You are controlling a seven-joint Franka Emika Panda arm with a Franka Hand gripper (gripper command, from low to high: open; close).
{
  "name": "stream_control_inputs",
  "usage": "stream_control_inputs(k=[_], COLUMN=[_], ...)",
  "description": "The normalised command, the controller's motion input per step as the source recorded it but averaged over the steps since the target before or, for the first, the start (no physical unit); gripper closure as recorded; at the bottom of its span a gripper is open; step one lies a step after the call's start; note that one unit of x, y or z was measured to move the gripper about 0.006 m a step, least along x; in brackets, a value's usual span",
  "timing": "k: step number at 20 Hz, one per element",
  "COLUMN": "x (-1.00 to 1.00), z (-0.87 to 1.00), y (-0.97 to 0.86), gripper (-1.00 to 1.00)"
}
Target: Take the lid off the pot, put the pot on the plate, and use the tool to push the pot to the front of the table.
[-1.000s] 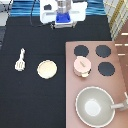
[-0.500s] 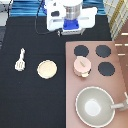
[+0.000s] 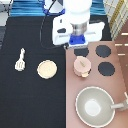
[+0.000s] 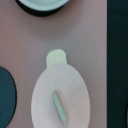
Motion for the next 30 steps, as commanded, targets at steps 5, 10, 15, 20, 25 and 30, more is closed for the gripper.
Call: stream_control_inputs(k=[5, 10, 15, 20, 25, 30], x=[0.34, -0.05, -0.19, -0.13, -0.1, -0.09], z=[-0.48, -0.6, -0.6, -0.38, -0.19, -0.13], y=[0.55, 0.44, 0.38, 0.27, 0.12, 0.05], gripper=[-1.0, -1.0, -1.0, 1.0, 1.0, 1.0])
